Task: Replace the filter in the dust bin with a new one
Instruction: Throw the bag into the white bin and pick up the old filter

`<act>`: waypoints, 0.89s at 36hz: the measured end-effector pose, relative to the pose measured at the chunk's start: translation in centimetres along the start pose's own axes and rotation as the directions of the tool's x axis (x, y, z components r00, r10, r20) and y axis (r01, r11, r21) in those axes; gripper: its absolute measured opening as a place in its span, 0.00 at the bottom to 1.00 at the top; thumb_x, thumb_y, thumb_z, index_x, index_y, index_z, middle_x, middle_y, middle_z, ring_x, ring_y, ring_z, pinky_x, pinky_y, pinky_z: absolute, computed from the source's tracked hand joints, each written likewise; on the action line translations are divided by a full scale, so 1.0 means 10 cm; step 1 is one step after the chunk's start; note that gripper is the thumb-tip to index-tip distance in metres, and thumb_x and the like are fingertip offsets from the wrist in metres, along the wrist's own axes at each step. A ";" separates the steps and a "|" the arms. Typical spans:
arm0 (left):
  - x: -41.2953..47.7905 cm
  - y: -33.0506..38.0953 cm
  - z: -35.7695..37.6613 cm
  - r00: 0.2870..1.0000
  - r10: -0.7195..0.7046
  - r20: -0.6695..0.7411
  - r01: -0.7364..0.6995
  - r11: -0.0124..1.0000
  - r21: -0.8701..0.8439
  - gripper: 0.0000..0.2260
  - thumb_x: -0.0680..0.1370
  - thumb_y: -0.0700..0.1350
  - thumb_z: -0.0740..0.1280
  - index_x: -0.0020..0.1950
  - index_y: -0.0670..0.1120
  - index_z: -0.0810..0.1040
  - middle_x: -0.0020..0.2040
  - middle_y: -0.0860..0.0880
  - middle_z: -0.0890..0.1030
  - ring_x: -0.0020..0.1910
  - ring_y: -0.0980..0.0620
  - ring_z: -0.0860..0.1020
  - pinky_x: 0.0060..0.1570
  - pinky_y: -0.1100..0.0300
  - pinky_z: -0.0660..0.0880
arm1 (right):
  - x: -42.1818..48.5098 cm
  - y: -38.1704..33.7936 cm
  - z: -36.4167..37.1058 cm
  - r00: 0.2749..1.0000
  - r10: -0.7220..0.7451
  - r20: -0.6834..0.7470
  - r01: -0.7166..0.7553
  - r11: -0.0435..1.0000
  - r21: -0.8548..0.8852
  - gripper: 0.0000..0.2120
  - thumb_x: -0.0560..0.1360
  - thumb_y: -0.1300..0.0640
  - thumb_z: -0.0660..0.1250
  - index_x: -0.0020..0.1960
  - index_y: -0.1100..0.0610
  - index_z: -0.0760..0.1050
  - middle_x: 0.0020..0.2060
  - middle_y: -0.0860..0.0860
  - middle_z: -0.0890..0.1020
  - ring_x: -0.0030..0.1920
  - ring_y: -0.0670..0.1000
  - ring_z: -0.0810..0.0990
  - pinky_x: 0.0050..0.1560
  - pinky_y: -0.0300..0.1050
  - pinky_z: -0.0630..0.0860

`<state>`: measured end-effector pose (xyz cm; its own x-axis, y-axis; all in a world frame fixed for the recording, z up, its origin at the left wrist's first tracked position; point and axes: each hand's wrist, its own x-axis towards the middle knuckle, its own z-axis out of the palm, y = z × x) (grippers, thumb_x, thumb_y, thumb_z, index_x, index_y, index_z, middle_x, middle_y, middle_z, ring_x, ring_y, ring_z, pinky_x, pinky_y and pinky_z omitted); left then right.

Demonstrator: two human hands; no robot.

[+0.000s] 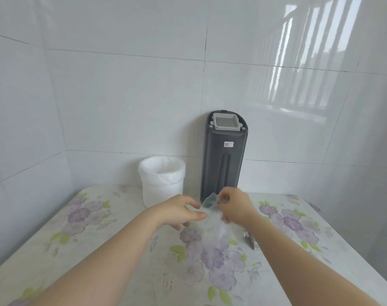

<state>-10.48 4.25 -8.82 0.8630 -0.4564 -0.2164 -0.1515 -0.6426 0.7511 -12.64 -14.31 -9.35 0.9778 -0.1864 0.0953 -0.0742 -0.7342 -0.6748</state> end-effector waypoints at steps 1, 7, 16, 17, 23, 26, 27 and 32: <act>0.00 0.02 0.01 1.000 0.001 0.016 0.000 0.999 -0.040 0.24 0.75 0.56 0.70 0.69 0.52 0.72 0.57 0.50 0.80 0.50 0.53 0.83 0.52 0.56 0.81 | 0.03 -0.01 -0.02 0.999 0.004 -0.053 -0.002 0.999 0.044 0.08 0.75 0.65 0.61 0.42 0.56 0.76 0.31 0.52 0.80 0.27 0.52 0.79 0.33 0.42 0.78; 0.02 0.12 0.06 0.998 0.063 0.006 -0.058 0.947 -0.315 0.26 0.74 0.48 0.73 0.70 0.48 0.70 0.55 0.47 0.82 0.55 0.49 0.83 0.57 0.55 0.79 | 0.12 -0.11 -0.11 0.990 0.135 -0.036 -0.084 0.783 0.617 0.06 0.76 0.65 0.64 0.46 0.60 0.80 0.47 0.63 0.84 0.45 0.59 0.83 0.48 0.50 0.81; 0.03 0.26 -0.01 0.986 0.042 -0.161 -0.153 0.607 -0.780 0.09 0.77 0.46 0.69 0.54 0.43 0.78 0.51 0.44 0.84 0.48 0.50 0.83 0.46 0.62 0.82 | 0.04 -0.26 -0.17 0.991 -0.019 0.130 -0.102 0.516 0.850 0.12 0.78 0.65 0.60 0.55 0.67 0.81 0.49 0.60 0.84 0.48 0.56 0.83 0.55 0.48 0.78; 0.03 0.27 -0.01 0.982 0.034 -0.188 -0.172 0.584 -0.793 0.09 0.77 0.44 0.69 0.56 0.42 0.78 0.51 0.44 0.84 0.47 0.50 0.84 0.44 0.63 0.82 | 0.05 -0.27 -0.16 0.992 -0.037 0.124 -0.084 0.549 0.832 0.11 0.78 0.66 0.60 0.54 0.66 0.81 0.48 0.61 0.83 0.49 0.56 0.81 0.54 0.47 0.77; 0.07 0.25 -0.07 0.955 0.003 -0.298 -0.240 0.599 -0.764 0.16 0.74 0.34 0.72 0.60 0.43 0.75 0.53 0.39 0.82 0.47 0.48 0.83 0.48 0.61 0.81 | 0.06 -0.29 -0.16 0.982 -0.123 0.143 -0.032 0.640 0.768 0.14 0.74 0.74 0.62 0.38 0.59 0.79 0.33 0.51 0.82 0.38 0.50 0.79 0.41 0.37 0.77; 0.09 0.24 -0.14 0.928 -0.009 -0.373 -0.243 0.744 -0.622 0.19 0.70 0.29 0.73 0.58 0.42 0.75 0.48 0.40 0.80 0.45 0.48 0.82 0.49 0.58 0.80 | 0.06 -0.28 -0.18 0.976 -0.131 0.176 -0.058 0.622 0.781 0.16 0.73 0.76 0.63 0.35 0.59 0.76 0.34 0.53 0.83 0.36 0.51 0.82 0.39 0.39 0.81; 0.09 0.26 -0.18 0.909 -0.013 -0.416 -0.248 0.786 -0.566 0.17 0.70 0.28 0.72 0.54 0.43 0.76 0.47 0.41 0.80 0.44 0.48 0.81 0.50 0.56 0.80 | 0.07 -0.28 -0.18 0.976 -0.128 0.179 -0.063 0.617 0.784 0.16 0.73 0.76 0.63 0.34 0.59 0.76 0.36 0.54 0.82 0.38 0.52 0.82 0.42 0.42 0.82; 0.13 0.40 -0.54 0.710 0.063 -0.702 -0.305 0.925 -0.226 0.11 0.69 0.32 0.73 0.44 0.47 0.80 0.44 0.49 0.80 0.45 0.49 0.78 0.48 0.58 0.76 | 0.10 -0.19 -0.24 0.993 -0.029 0.118 -0.032 0.876 0.481 0.11 0.72 0.72 0.67 0.39 0.58 0.78 0.38 0.51 0.80 0.41 0.51 0.78 0.45 0.44 0.80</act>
<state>-7.36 4.48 -2.72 0.9411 0.0679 0.3312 -0.2946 -0.3159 0.9019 -11.98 -14.66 -6.20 0.9959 -0.0864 0.0274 -0.0020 -0.3234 -0.9463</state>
